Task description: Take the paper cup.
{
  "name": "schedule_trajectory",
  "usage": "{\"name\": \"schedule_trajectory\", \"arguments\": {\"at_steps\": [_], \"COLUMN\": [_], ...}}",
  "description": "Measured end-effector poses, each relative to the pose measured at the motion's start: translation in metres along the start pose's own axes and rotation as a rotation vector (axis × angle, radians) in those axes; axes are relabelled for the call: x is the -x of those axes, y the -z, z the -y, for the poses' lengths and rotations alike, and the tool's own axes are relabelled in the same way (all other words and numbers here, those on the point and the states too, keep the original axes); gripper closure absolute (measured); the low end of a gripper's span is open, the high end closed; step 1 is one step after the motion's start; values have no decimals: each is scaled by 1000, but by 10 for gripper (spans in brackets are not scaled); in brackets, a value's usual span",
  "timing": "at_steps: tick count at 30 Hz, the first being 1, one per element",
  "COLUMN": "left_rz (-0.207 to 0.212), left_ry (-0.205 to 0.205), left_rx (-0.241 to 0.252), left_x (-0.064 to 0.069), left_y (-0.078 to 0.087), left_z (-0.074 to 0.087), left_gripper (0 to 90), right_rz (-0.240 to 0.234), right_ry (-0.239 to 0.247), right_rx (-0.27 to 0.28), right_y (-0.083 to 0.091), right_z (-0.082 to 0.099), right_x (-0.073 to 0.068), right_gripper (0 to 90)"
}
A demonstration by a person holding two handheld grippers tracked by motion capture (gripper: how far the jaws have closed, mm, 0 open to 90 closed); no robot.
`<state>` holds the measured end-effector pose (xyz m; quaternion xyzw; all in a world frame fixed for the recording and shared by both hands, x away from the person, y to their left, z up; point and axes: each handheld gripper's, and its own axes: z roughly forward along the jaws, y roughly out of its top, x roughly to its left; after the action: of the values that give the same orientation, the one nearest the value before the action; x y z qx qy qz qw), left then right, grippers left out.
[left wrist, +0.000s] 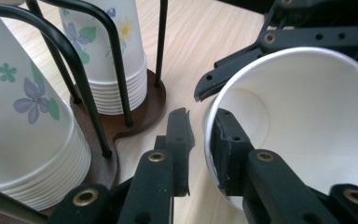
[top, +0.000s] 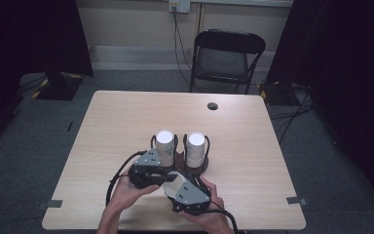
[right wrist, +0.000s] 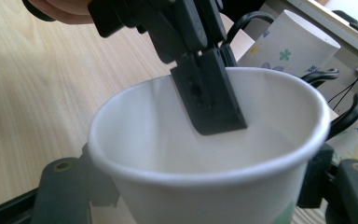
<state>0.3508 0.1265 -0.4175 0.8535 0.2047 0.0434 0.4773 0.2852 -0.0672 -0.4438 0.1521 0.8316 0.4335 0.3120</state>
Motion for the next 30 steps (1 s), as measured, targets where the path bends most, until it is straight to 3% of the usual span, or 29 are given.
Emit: {"name": "schedule_trajectory", "arguments": {"at_steps": [5, 9, 19, 21, 26, 30], "left_rz": [4, -5, -25, -32, -28, -68], "left_ry": [14, 10, 43, 69, 58, 36], "left_rx": [35, 62, 122, 158, 192, 197], "left_x": [-1, 1, 2, 1, 3, 6], "left_y": [4, 4, 9, 11, 15, 17], "left_z": [3, 3, 7, 9, 11, 11], "left_gripper": [784, 844, 784, 776, 769, 717], "right_rz": [-4, -28, -24, -26, -22, -20], "right_ry": [-19, -79, -104, -124, -143, -170], "right_rx": [-4, 4, 7, 13, 21, 36], "right_y": [0, 0, 2, 3, 3, 5], "right_z": [1, 2, 4, 5, 6, 8], "right_x": [2, 7, 11, 12, 13, 15], "right_gripper": [281, 280, 281, 282, 282, 282]}}
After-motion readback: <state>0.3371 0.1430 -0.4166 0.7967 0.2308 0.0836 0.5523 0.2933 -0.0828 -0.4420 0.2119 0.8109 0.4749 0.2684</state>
